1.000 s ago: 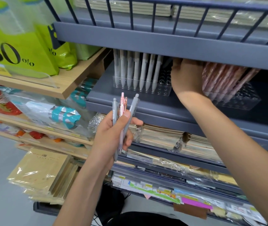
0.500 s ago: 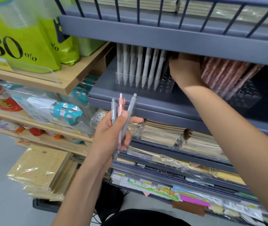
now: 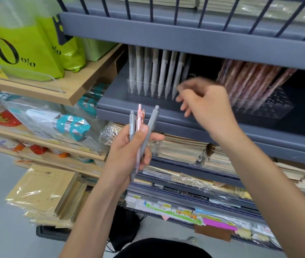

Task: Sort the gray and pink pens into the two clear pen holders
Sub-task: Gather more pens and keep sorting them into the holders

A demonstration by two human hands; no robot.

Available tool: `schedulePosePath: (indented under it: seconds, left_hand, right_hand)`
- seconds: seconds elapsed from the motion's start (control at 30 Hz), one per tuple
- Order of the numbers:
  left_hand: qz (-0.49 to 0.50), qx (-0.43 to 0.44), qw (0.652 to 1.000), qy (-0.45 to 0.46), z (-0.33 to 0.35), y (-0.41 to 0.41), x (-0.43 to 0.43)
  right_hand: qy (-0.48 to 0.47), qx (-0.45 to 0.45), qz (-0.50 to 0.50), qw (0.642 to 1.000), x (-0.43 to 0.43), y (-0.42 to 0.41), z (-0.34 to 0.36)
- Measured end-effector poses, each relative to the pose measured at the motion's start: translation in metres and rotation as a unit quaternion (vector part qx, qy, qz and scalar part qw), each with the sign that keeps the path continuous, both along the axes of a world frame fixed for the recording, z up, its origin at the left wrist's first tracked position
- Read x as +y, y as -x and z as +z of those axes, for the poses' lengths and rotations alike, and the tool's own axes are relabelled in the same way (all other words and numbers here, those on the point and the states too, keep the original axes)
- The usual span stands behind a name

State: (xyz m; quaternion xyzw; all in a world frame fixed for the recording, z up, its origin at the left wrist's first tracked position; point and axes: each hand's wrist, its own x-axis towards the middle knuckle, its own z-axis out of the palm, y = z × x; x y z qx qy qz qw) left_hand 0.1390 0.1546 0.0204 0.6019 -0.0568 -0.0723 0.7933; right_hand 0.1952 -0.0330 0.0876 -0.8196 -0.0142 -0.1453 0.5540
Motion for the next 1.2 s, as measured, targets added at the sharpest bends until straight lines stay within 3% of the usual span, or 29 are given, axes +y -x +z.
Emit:
schedulePosePath:
  seconds: [0.07,0.17,0.47,0.53,0.67,0.73,0.83,0.97,1.1,1.2]
  left_hand:
    - [-0.012,-0.002,1.000,0.004,0.000,-0.001,-0.007]
    - [-0.036,0.002,0.999,0.009,0.000,0.000,-0.019]
    - [-0.020,0.053,0.998,0.020,0.007,-0.005,-0.032]
    - [-0.022,0.049,0.999,-0.004,0.005,-0.004,-0.034]
    - [-0.007,0.046,0.999,-0.003,0.003,-0.004,-0.031]
    - [0.009,0.064,0.998,0.000,0.005,-0.007,-0.026]
    - [0.011,0.104,0.994,-0.014,0.003,-0.011,-0.011]
    - [-0.001,0.116,0.993,-0.024,-0.005,-0.007,0.002]
    - [-0.012,0.120,0.993,0.003,-0.008,0.000,0.006]
    - [-0.010,0.114,0.993,0.000,-0.008,0.004,0.010]
  right_hand:
    - [0.025,0.040,0.079,0.996,0.003,0.020,-0.006]
    - [-0.010,0.075,0.143,0.987,0.000,0.029,-0.011]
    - [-0.129,0.018,0.051,0.990,-0.001,0.032,-0.011]
    - [-0.138,0.024,0.079,0.987,0.003,0.035,-0.015]
    - [-0.063,0.051,0.175,0.981,0.005,0.039,-0.018]
    - [-0.063,0.018,0.147,0.987,0.003,0.036,-0.010]
    - [-0.032,-0.078,0.019,0.996,-0.005,0.024,-0.001]
    - [0.009,-0.147,-0.139,0.979,-0.018,0.003,0.001]
    - [0.032,-0.183,-0.171,0.968,-0.015,-0.013,-0.005]
    - [0.089,-0.150,-0.191,0.966,-0.011,-0.027,-0.004]
